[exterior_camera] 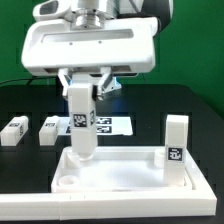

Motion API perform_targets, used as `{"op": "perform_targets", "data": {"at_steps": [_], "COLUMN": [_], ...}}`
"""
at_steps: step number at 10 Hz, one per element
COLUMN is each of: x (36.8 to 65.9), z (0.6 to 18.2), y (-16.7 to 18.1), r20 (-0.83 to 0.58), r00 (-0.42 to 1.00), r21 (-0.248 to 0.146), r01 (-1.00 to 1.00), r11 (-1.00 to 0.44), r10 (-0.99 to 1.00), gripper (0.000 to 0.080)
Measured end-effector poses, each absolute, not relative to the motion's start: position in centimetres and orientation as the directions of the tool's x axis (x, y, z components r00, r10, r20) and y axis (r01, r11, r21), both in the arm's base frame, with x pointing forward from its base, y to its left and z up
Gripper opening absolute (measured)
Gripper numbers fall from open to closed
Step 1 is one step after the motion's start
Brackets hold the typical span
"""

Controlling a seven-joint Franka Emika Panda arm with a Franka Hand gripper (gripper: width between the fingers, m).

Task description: Assemble desk

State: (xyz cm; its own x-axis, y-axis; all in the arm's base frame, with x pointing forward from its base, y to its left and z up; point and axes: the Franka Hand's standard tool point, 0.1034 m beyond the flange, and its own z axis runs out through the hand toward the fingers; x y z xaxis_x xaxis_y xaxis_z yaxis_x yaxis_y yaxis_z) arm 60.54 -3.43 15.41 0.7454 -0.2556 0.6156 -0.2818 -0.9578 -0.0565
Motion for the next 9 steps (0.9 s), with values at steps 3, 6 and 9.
{"op": "perform_targets", "data": {"at_steps": [3,6,9], "x": [60.8,60.9,61.0], "z": [14.8,14.2,13.5], "y": [-4.4,-4.3,-4.8], "r20": [0.607,0.600,0.597], "r00": [0.757,0.760,0.766], "r21": [-0.037,-0.037,-0.023], "r01": [-0.278,-0.286,-0.283], "r11": [-0.960,-0.957,-0.959], "r10": [-0.243,-0.250,-0.240], "gripper": [0.0289,0.0289,0.0289]}}
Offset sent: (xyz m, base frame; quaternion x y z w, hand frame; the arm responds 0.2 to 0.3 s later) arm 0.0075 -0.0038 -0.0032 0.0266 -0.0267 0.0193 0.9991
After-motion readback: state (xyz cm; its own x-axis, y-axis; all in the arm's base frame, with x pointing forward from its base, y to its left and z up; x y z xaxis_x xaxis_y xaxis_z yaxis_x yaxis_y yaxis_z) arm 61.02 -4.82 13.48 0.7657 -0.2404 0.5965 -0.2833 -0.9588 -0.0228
